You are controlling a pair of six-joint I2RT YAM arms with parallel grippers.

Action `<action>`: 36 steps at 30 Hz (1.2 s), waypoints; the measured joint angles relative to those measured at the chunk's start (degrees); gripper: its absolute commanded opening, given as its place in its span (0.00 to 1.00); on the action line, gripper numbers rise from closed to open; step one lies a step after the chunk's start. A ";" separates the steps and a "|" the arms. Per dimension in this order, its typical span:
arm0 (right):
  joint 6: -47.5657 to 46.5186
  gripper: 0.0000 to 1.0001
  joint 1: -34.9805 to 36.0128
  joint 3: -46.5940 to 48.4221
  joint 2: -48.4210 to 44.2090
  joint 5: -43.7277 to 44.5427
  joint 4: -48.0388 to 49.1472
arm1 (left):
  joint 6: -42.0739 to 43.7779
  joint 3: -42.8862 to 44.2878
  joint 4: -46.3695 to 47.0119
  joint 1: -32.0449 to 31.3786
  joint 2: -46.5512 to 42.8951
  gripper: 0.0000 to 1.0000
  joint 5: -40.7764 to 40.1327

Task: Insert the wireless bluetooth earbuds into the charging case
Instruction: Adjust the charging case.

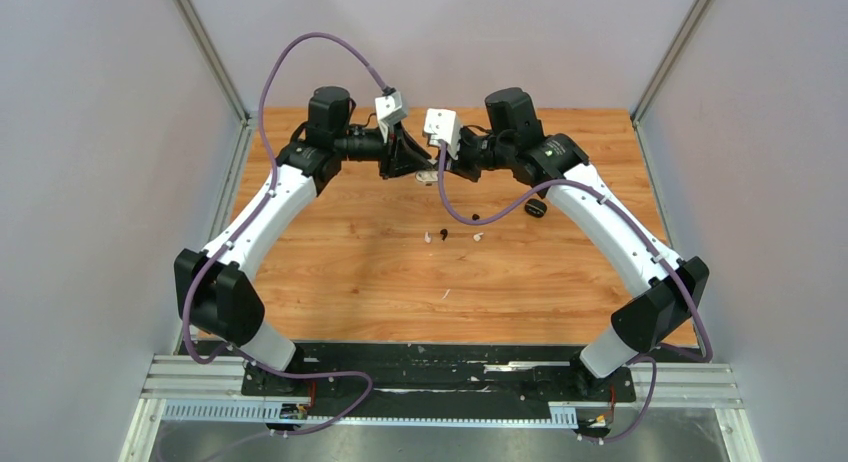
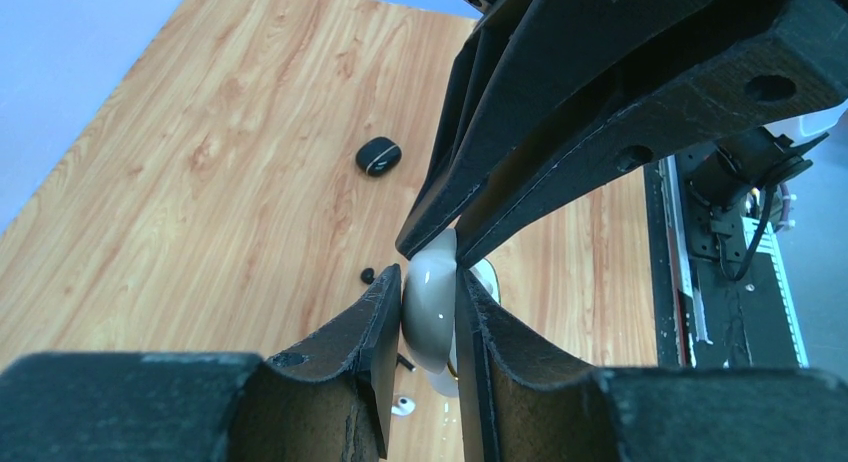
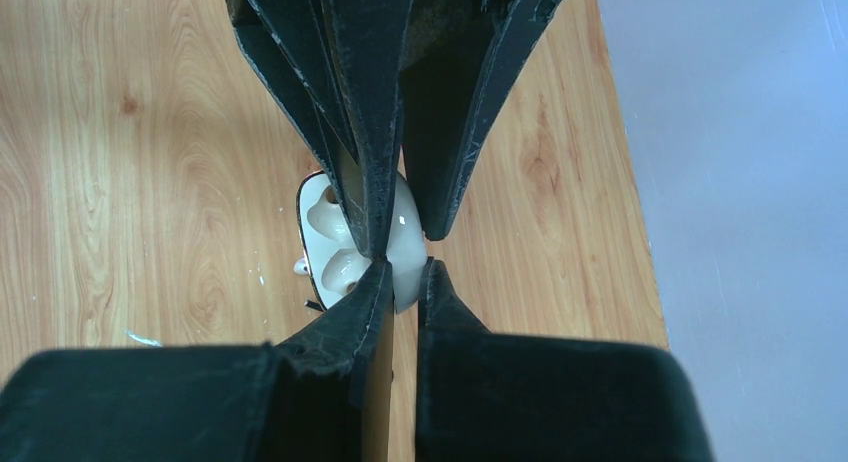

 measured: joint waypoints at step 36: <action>18.93 0.80 -14.80 4.94 -1.86 -6.25 -0.83 | -0.35 -4.55 2.56 0.59 -1.14 0.00 -2.71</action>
